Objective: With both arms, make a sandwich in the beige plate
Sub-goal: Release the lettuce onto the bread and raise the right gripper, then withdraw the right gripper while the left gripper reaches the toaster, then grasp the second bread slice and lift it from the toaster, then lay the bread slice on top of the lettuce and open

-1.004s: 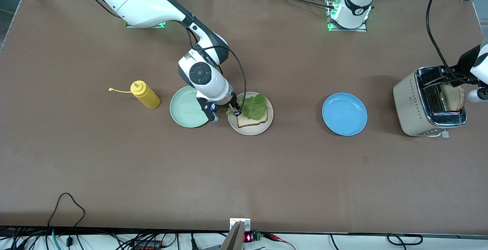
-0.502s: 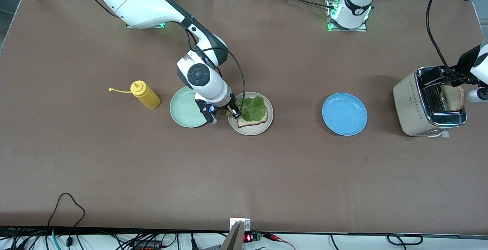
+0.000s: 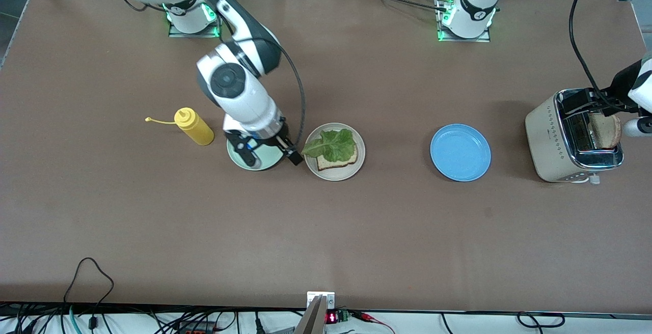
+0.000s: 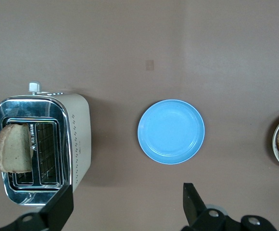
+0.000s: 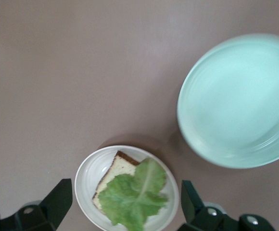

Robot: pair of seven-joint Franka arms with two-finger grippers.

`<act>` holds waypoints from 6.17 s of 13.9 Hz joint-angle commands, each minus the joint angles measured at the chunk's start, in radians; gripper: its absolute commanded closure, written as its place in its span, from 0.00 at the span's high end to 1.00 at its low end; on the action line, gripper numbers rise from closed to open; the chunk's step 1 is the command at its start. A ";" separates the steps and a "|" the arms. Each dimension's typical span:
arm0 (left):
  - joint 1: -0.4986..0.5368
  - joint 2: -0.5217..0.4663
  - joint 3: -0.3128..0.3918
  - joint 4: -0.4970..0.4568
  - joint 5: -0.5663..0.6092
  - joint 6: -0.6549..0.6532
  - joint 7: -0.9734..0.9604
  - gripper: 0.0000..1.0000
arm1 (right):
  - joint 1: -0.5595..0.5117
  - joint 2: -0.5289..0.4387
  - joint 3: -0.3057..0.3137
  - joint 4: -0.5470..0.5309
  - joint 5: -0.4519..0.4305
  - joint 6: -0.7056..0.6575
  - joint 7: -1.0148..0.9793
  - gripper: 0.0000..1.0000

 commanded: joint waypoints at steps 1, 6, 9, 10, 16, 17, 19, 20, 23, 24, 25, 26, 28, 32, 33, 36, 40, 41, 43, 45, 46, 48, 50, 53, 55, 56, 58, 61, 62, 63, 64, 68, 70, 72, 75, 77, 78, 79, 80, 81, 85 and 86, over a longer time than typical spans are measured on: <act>0.004 -0.004 -0.007 0.005 -0.004 0.000 0.020 1.00 | -0.052 -0.139 0.004 -0.085 0.006 -0.074 -0.183 1.00; 0.005 0.043 0.002 0.011 -0.006 -0.002 0.020 1.00 | -0.229 -0.308 0.005 -0.153 0.102 -0.218 -0.770 1.00; 0.042 0.098 0.017 0.011 -0.006 -0.001 0.018 1.00 | -0.300 -0.380 0.004 -0.159 0.104 -0.341 -1.008 1.00; 0.074 0.126 0.017 0.014 -0.006 -0.001 0.020 1.00 | -0.329 -0.409 0.005 -0.164 0.104 -0.378 -1.088 1.00; 0.286 0.273 0.017 0.075 0.030 0.000 0.027 1.00 | -0.466 -0.461 -0.022 -0.154 0.168 -0.491 -1.399 1.00; 0.289 0.290 0.017 0.074 0.059 -0.003 0.030 1.00 | -0.464 -0.466 -0.063 -0.153 0.168 -0.494 -1.496 1.00; 0.326 0.321 0.017 0.066 0.062 -0.005 0.049 1.00 | -0.458 -0.464 -0.143 -0.153 0.167 -0.496 -1.637 1.00; 0.350 0.342 0.017 0.066 0.057 -0.005 0.067 1.00 | -0.439 -0.466 -0.179 -0.150 0.152 -0.505 -1.642 1.00; 0.392 0.371 0.017 0.064 0.051 -0.006 0.127 1.00 | -0.278 -0.461 -0.356 -0.138 0.153 -0.540 -1.638 1.00; 0.399 0.378 0.017 0.064 0.051 -0.008 0.134 1.00 | -0.239 -0.458 -0.392 -0.136 0.151 -0.541 -1.638 1.00; 0.406 0.382 0.017 0.063 0.051 -0.011 0.139 1.00 | -0.218 -0.458 -0.398 -0.127 0.124 -0.530 -1.636 1.00; 0.415 0.388 0.017 0.063 0.051 -0.014 0.142 1.00 | -0.207 -0.455 -0.398 -0.118 0.074 -0.530 -1.636 1.00; 0.419 0.407 0.017 0.063 0.048 -0.015 0.221 0.61 | -0.191 -0.423 -0.398 -0.073 0.024 -0.537 -1.616 1.00; 0.423 0.422 0.016 0.064 0.048 -0.021 0.280 0.00 | -0.219 -0.388 -0.400 -0.016 0.023 -0.553 -1.612 1.00; 0.423 0.421 0.016 0.073 0.047 -0.040 0.292 0.00 | -0.220 -0.388 -0.401 -0.016 0.030 -0.563 -1.612 1.00; 0.426 0.396 0.005 0.130 0.030 -0.124 0.363 0.00 | -0.221 -0.388 -0.400 -0.016 0.053 -0.564 -1.583 1.00; 0.413 0.391 -0.024 0.366 -0.028 -0.444 0.426 0.00 | -0.221 -0.388 -0.401 -0.016 0.113 -0.564 -1.494 1.00; 0.413 0.388 -0.054 0.405 -0.054 -0.495 0.421 0.00 | -0.221 -0.388 -0.401 -0.016 0.113 -0.562 -1.495 1.00; 0.413 0.373 -0.177 0.420 -0.079 -0.543 0.425 0.00 | -0.221 -0.386 -0.401 -0.015 0.107 -0.553 -1.517 1.00; 0.412 0.378 -0.289 0.364 -0.189 -0.532 0.383 0.00 | -0.224 -0.385 -0.401 -0.010 0.110 -0.551 -1.511 1.00; 0.392 0.381 -0.311 0.321 -0.290 -0.502 0.333 0.00 | -0.225 -0.377 -0.401 -0.010 0.110 -0.550 -1.509 1.00; 0.337 0.369 -0.325 0.194 -0.425 -0.364 0.216 0.00 | -0.249 -0.382 -0.401 -0.016 0.115 -0.559 -1.495 1.00; 0.288 0.355 -0.389 0.103 -0.437 -0.215 0.159 0.00 | -0.250 -0.382 -0.401 -0.016 0.115 -0.559 -1.494 1.00; 0.291 0.355 -0.541 -0.081 -0.473 0.079 0.116 0.00 | -0.250 -0.382 -0.401 -0.016 0.115 -0.556 -1.492 1.00; 0.274 0.364 -0.597 -0.167 -0.544 0.274 0.110 0.00 | -0.245 -0.385 -0.398 -0.016 0.115 -0.560 -1.491 1.00; 0.239 0.377 -0.613 -0.186 -0.564 0.340 0.110 0.00 | -0.242 -0.385 -0.395 -0.016 0.115 -0.560 -1.491 1.00; 0.154 0.459 -0.615 -0.186 -0.610 0.425 0.113 0.00 | -0.245 -0.385 -0.394 -0.016 0.115 -0.567 -1.491 1.00; 0.064 0.528 -0.613 -0.187 -0.624 0.605 0.112 0.00 | -0.240 -0.388 -0.392 -0.016 0.115 -0.599 -1.471 1.00; 0.051 0.560 -0.615 -0.187 -0.624 0.658 0.115 0.00 | -0.240 -0.388 -0.391 -0.016 0.116 -0.593 -1.471 1.00; 0.044 0.586 -0.615 -0.180 -0.624 0.692 0.122 0.00 | -0.240 -0.388 -0.391 -0.016 0.116 -0.590 -1.471 1.00; 0.028 0.612 -0.615 -0.173 -0.624 0.730 0.127 0.00 | -0.240 -0.388 -0.391 -0.016 0.115 -0.590 -1.471 1.00; 0.001 0.666 -0.615 -0.172 -0.622 0.792 0.127 0.00 | -0.242 -0.388 -0.391 -0.018 0.116 -0.585 -1.471 1.00; -0.008 0.675 -0.616 -0.170 -0.624 0.792 0.127 0.00 | -0.242 -0.392 -0.391 -0.026 0.116 -0.580 -1.471 1.00; -0.021 0.687 -0.616 -0.170 -0.624 0.790 0.127 0.01 | -0.240 -0.406 -0.391 -0.044 0.116 -0.570 -1.465 1.00; -0.033 0.703 -0.615 -0.169 -0.622 0.792 0.132 0.01 | -0.237 -0.405 -0.391 -0.039 0.115 -0.565 -1.463 1.00; -0.033 0.721 -0.608 -0.167 -0.619 0.790 0.133 0.04 | -0.236 -0.405 -0.391 -0.038 0.115 -0.565 -1.463 1.00; -0.033 0.736 -0.605 -0.163 -0.618 0.790 0.133 0.07 | -0.236 -0.405 -0.389 -0.038 0.115 -0.565 -1.463 1.00; -0.030 0.753 -0.605 -0.147 -0.619 0.790 0.132 0.15 | -0.236 -0.405 -0.389 -0.038 0.115 -0.565 -1.463 1.00; -0.030 0.773 -0.605 -0.135 -0.622 0.790 0.132 0.25 | -0.236 -0.405 -0.389 -0.038 0.115 -0.565 -1.463 1.00; -0.027 0.787 -0.602 -0.132 -0.621 0.790 0.132 0.40 | -0.236 -0.405 -0.389 -0.038 0.115 -0.565 -1.463 1.00; -0.033 0.790 -0.567 -0.118 -0.607 0.792 0.153 1.00 | -0.236 -0.403 -0.389 -0.038 0.115 -0.565 -1.463 1.00; -0.035 0.790 -0.558 -0.118 -0.607 0.792 0.180 1.00 | -0.236 -0.403 -0.389 -0.038 0.115 -0.565 -1.463 1.00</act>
